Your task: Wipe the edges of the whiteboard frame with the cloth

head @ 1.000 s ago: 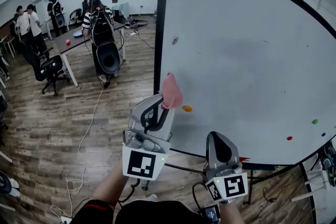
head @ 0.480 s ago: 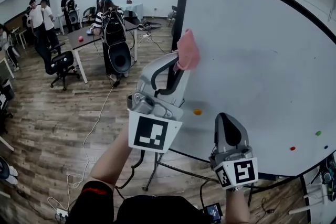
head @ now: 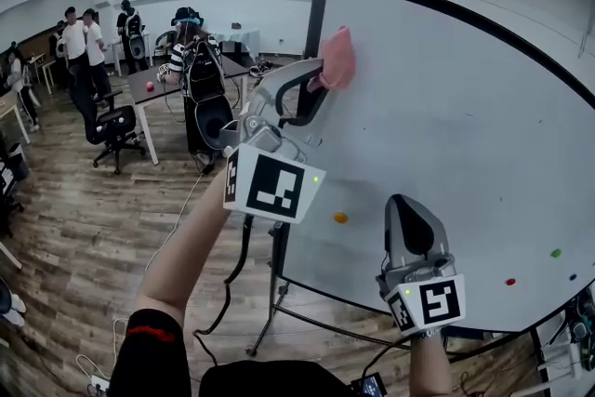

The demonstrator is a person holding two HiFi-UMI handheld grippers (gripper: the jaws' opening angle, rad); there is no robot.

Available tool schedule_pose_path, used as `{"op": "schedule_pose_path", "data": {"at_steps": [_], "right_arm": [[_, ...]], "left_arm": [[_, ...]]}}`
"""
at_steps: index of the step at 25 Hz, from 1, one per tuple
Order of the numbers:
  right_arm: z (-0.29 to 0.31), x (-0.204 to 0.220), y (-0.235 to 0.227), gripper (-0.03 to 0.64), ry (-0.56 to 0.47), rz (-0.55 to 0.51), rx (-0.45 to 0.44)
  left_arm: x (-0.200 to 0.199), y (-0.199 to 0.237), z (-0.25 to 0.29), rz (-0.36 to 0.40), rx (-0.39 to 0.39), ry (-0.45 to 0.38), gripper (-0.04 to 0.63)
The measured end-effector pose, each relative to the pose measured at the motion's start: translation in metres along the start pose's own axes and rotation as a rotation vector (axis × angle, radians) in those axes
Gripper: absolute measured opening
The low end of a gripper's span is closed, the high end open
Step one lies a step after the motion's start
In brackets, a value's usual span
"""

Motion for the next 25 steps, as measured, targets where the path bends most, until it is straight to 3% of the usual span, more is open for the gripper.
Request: {"op": "schedule_pose_path", "data": {"at_steps": [6, 15, 21, 25], "right_arm": [[-0.001, -0.012, 0.005, 0.002, -0.02, -0.053, -0.011], [0.008, -0.02, 0.014, 0.002, -0.039, -0.106, -0.02], [0.018, -0.03, 0.014, 0.002, -0.035, -0.131, -0.028], [0.027, -0.038, 0.019, 0.002, -0.031, -0.155, -0.043]], "left_arm": [[-0.012, 0.021, 0.018, 0.117, 0.03, 0.013, 0.048], [-0.02, 0.064, 0.053, 0.425, 0.093, 0.064, 0.048], [-0.032, 0.078, 0.073, 0.554, 0.165, 0.092, 0.048], [-0.032, 0.082, 0.075, 0.596, 0.184, 0.12, 0.046]]}}
Point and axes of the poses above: the fingertips, and each gripper's own axes: z forward along the fingers, y to its left, x out of its underside, the point moved 10 cm from there along -z, backward along the fingers, and after that the axes turned 13 degrees about -y, right-handed, at the moved point
